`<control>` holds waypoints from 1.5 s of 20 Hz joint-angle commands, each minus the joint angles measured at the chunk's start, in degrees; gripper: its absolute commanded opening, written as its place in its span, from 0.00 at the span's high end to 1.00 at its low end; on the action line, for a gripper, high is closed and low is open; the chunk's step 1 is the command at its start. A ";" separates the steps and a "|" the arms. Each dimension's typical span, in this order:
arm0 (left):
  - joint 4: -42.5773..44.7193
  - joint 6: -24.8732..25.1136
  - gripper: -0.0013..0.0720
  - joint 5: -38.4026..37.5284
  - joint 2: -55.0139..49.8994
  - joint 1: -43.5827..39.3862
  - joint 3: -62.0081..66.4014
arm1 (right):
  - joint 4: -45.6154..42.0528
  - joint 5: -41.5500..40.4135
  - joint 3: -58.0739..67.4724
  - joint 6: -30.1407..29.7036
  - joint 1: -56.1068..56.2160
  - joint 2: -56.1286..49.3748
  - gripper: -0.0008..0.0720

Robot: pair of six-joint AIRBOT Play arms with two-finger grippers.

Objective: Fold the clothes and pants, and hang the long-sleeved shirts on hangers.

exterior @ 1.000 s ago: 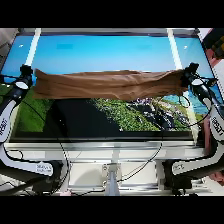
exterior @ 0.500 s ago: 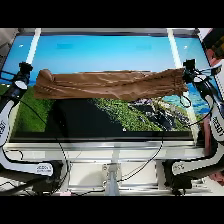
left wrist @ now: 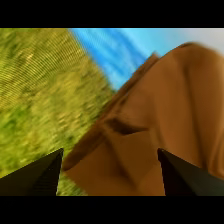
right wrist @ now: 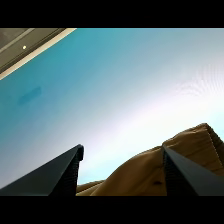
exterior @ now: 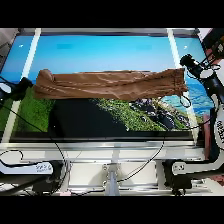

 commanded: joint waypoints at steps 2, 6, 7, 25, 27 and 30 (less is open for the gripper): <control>-6.99 0.04 0.00 -7.58 -0.48 4.20 0.07 | -1.75 1.53 0.09 -2.47 0.00 0.17 0.23; -17.55 0.09 0.00 -7.08 -3.50 6.14 0.07 | -1.75 1.57 0.09 -2.47 0.00 0.17 0.23; -19.26 0.15 0.00 -6.21 -4.15 6.14 0.07 | -1.75 1.57 0.09 -2.47 0.00 0.17 0.23; -35.80 18.91 0.01 -6.78 -13.81 6.08 4.26 | -1.73 2.84 0.09 -2.47 0.00 0.17 0.23; -37.42 20.61 0.01 -6.91 -14.08 6.08 4.81 | -1.73 3.28 0.09 -2.47 0.00 0.17 0.23; -37.40 23.89 0.02 -10.84 -14.12 6.10 5.07 | -1.75 4.33 0.09 -2.47 0.00 0.17 0.23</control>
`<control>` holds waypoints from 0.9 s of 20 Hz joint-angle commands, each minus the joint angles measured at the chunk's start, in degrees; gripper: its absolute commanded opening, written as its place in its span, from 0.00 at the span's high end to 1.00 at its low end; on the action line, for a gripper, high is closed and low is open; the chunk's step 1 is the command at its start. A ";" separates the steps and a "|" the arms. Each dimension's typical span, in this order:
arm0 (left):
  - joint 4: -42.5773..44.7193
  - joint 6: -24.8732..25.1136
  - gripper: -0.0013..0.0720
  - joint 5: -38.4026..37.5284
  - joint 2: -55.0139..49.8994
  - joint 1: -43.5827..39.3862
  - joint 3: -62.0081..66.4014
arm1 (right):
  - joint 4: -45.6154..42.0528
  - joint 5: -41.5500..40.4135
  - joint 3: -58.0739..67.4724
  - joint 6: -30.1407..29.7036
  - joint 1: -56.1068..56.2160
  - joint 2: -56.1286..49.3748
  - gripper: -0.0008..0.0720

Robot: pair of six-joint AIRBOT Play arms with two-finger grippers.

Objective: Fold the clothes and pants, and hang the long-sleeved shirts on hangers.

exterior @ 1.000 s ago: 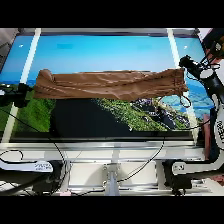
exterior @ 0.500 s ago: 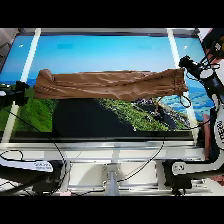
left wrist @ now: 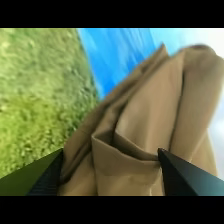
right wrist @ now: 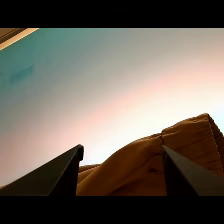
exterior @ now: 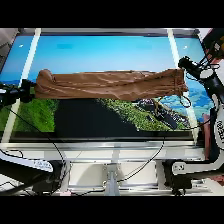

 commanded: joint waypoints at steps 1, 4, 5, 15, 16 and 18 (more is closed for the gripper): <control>-1.31 5.64 0.03 -6.01 -0.55 0.00 0.59 | 0.00 0.85 0.02 0.00 0.00 0.04 0.23; -1.36 9.75 0.32 -7.89 -0.55 -0.13 0.59 | 0.02 0.90 0.02 0.00 0.00 0.04 0.23; -1.33 9.88 0.32 -7.43 -0.55 -0.35 0.59 | 0.02 1.01 0.02 0.00 0.02 0.04 0.23; -1.38 15.85 0.94 -4.37 -0.35 -1.49 0.59 | 0.02 5.42 0.02 0.00 0.00 0.04 0.23; -1.57 15.87 0.94 -4.55 -0.04 -1.75 0.66 | 0.04 6.49 0.07 0.00 0.02 0.15 0.24; -1.60 17.68 0.94 -6.36 1.20 -1.86 1.99 | 0.02 9.94 0.26 -0.04 0.07 0.98 0.51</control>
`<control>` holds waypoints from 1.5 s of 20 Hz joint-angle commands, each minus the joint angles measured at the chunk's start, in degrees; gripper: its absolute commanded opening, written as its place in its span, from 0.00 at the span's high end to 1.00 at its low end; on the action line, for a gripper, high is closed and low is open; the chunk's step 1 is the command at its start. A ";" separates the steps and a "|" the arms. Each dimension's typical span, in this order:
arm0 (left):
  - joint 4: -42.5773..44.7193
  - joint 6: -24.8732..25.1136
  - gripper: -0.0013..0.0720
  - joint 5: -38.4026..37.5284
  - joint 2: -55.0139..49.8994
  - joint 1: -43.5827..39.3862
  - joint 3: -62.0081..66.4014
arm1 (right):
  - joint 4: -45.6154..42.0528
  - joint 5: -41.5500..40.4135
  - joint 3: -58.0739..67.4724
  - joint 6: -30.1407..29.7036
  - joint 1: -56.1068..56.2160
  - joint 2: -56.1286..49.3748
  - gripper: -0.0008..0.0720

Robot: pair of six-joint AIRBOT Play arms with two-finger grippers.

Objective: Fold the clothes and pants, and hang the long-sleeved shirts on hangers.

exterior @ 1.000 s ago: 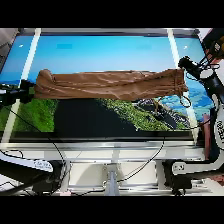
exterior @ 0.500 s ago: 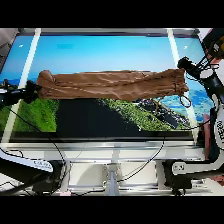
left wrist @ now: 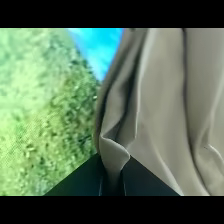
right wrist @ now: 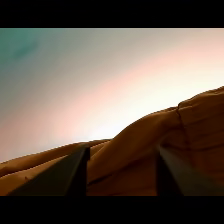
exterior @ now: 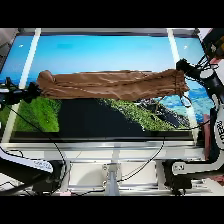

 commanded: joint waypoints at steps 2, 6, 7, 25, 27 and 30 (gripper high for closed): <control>-0.44 4.74 0.94 -5.03 3.23 -0.31 4.07 | 0.11 7.17 0.15 -0.17 0.07 2.49 0.74; -2.62 4.68 0.95 -9.81 10.54 -0.35 11.61 | 0.72 12.17 0.15 -0.13 2.95 7.74 0.93; -3.96 4.68 0.95 -10.95 12.63 -0.55 12.76 | 0.83 12.09 0.20 -0.13 5.03 8.74 0.93; -12.87 4.72 0.94 -28.52 22.05 -1.86 14.36 | 0.94 2.64 31.47 27.30 51.63 -23.69 0.93; -16.26 4.74 0.94 -29.46 22.05 -1.86 14.36 | 1.31 4.83 36.24 31.43 54.10 -28.52 0.93; -20.83 4.74 0.94 -29.68 22.05 -1.88 14.36 | 2.23 8.28 42.58 35.80 56.98 -35.10 0.93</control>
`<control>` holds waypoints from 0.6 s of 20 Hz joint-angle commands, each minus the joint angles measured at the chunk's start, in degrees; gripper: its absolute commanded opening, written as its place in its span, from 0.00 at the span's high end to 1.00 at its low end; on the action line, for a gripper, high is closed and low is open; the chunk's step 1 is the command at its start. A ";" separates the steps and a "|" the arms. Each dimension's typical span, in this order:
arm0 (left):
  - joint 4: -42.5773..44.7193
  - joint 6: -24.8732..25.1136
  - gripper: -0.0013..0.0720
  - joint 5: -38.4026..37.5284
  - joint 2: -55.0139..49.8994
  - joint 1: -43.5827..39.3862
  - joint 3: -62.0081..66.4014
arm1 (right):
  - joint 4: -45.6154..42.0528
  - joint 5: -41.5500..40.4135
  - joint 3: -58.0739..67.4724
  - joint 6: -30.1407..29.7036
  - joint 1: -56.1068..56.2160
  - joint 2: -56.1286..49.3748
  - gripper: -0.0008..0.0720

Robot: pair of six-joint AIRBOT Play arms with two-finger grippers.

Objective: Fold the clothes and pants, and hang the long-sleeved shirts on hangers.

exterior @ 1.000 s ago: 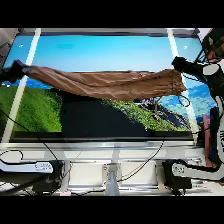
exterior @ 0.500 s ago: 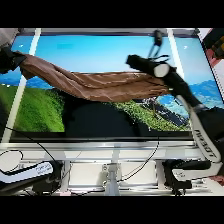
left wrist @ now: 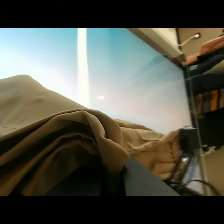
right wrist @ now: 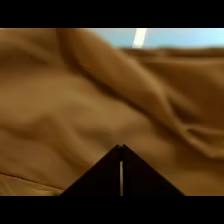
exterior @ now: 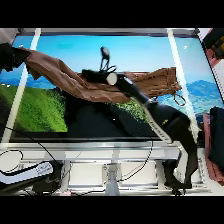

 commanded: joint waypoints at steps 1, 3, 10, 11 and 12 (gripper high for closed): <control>-7.10 0.04 0.94 -0.92 0.04 -0.07 0.07 | 1.31 4.15 7.91 7.74 3.98 -8.04 0.93; -11.87 1.73 0.94 -1.29 0.04 -0.07 0.07 | 4.33 4.26 8.90 8.33 5.64 -10.08 0.93; 2.62 2.99 0.95 -4.72 -0.46 -3.26 0.04 | 3.34 5.88 8.79 8.22 3.98 -10.62 0.93; 7.17 3.02 0.95 -4.70 -0.81 -4.68 0.04 | 3.10 7.45 8.79 8.15 2.80 -10.45 0.93; 10.58 3.04 0.95 -4.70 -1.33 -6.54 0.04 | 2.84 9.09 8.79 8.02 1.40 -10.29 0.93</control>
